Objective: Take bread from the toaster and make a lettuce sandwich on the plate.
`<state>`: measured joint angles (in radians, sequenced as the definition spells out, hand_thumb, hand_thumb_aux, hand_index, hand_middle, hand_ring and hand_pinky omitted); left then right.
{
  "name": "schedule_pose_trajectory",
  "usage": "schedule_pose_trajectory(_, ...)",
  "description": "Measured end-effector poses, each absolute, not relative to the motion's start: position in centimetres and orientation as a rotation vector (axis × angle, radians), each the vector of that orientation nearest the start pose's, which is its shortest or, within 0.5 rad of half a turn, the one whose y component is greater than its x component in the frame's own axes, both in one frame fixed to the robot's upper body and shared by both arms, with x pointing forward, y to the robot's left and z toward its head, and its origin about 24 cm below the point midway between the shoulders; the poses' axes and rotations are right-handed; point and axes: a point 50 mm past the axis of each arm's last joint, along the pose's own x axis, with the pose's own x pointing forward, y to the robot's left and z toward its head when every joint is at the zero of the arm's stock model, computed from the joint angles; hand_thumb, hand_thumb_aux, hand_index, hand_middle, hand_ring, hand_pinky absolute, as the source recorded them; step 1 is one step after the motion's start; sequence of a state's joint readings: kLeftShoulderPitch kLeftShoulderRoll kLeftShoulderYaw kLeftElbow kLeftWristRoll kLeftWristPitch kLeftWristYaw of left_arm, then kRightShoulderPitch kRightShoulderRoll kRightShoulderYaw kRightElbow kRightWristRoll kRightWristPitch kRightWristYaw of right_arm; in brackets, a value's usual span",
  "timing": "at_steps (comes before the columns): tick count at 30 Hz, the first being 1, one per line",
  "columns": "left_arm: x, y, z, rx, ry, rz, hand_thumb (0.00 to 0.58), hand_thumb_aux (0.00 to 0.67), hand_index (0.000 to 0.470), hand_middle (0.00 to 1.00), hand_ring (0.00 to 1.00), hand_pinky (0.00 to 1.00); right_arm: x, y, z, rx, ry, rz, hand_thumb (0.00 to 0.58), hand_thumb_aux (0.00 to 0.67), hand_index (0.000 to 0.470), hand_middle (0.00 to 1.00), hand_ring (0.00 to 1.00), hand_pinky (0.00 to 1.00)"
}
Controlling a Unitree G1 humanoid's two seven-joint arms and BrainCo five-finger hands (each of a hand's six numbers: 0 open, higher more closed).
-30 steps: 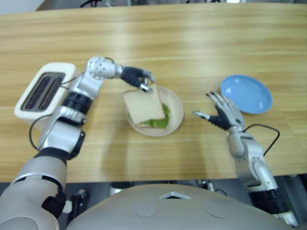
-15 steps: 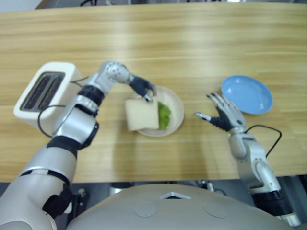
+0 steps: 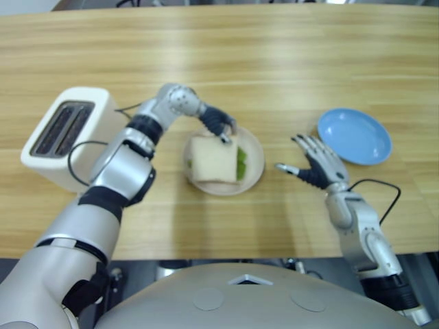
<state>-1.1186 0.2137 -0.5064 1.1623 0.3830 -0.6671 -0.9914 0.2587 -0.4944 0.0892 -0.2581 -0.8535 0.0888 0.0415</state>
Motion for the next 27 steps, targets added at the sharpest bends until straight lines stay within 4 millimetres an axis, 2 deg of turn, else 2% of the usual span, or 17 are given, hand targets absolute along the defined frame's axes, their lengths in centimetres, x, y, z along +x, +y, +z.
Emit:
schedule_pose_trajectory(11, 36.0, 4.6, 13.0, 1.23, -0.096, -1.537, 0.58, 0.67, 0.46, 1.0, 1.0, 1.0, 20.2, -20.9, 4.9, -1.311, 0.062, 0.147, 0.0, 0.0, 0.0, 0.0, 0.0, 0.0)
schedule_pose_trajectory(24, 36.3, 4.8, 10.0, 1.363, -0.019, -1.422, 0.58, 0.67, 0.46, 1.0, 1.0, 1.0, 20.2, -20.7, 4.9, -1.314, 0.059, 0.163, 0.0, 0.0, 0.0, 0.0, 0.0, 0.0)
schedule_pose_trajectory(27, 36.1, 4.5, 9.1, 1.445, -0.033, -1.397, 0.58, 0.67, 0.46, 1.0, 1.0, 1.0, 20.1, -20.0, 4.8, -1.324, 0.026, 0.227, 0.0, 0.0, 0.0, 0.0, 0.0, 0.0)
